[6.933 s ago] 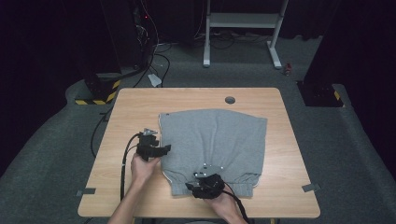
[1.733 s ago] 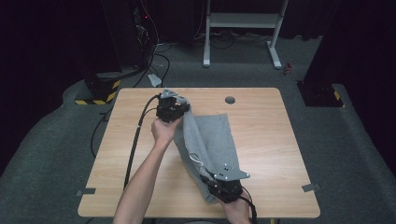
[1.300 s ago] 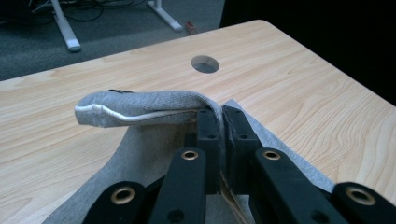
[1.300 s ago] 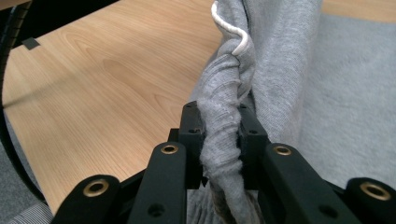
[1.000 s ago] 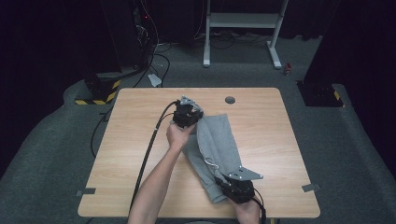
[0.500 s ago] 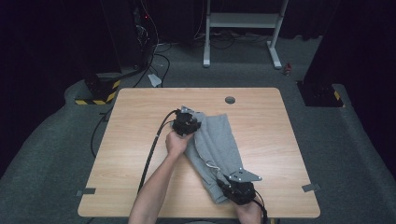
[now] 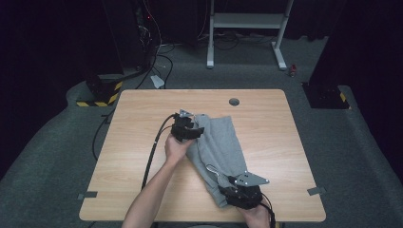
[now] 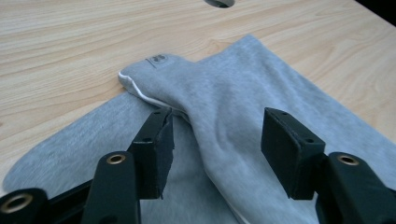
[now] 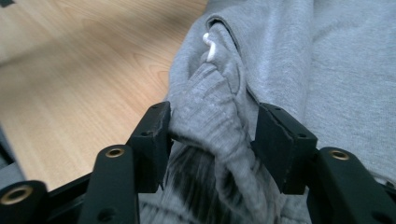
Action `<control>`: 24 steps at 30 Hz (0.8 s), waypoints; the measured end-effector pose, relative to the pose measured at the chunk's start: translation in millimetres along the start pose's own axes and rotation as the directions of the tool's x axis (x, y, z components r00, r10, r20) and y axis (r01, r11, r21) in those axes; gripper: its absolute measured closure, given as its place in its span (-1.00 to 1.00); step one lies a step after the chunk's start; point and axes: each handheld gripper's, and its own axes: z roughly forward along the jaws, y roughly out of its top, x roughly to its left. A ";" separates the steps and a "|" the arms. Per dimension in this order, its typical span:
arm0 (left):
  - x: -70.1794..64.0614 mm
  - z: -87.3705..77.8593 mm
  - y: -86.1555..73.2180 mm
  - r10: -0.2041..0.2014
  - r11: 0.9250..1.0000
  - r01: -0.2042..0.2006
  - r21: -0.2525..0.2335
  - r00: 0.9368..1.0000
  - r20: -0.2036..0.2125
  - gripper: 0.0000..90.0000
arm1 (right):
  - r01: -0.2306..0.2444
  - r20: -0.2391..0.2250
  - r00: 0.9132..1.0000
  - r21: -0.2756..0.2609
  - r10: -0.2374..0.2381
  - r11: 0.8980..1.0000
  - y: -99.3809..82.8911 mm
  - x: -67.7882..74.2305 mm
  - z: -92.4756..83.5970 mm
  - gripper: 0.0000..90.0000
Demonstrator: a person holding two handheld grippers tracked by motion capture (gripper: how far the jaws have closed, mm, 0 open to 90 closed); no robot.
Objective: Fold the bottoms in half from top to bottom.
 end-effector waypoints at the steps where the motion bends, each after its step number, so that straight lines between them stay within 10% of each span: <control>1: -1.6 -5.3 -2.1 0.002 1.000 -0.002 0.000 1.000 0.009 -0.05 | -0.007 -0.010 1.000 0.003 0.007 1.000 0.1 -0.4 -1.6 -0.03; 16: -56.7 -57.0 -67.0 0.043 0.996 -0.052 0.070 0.991 0.129 -0.10 | -0.026 -0.065 0.998 -0.048 0.023 0.998 -7.4 -21.9 -40.1 0.05; 24: -91.7 -68.8 -96.2 0.090 0.990 -0.104 0.097 0.986 0.139 -0.11 | -0.073 0.011 0.997 0.055 0.072 0.996 -24.0 -42.7 -34.6 0.38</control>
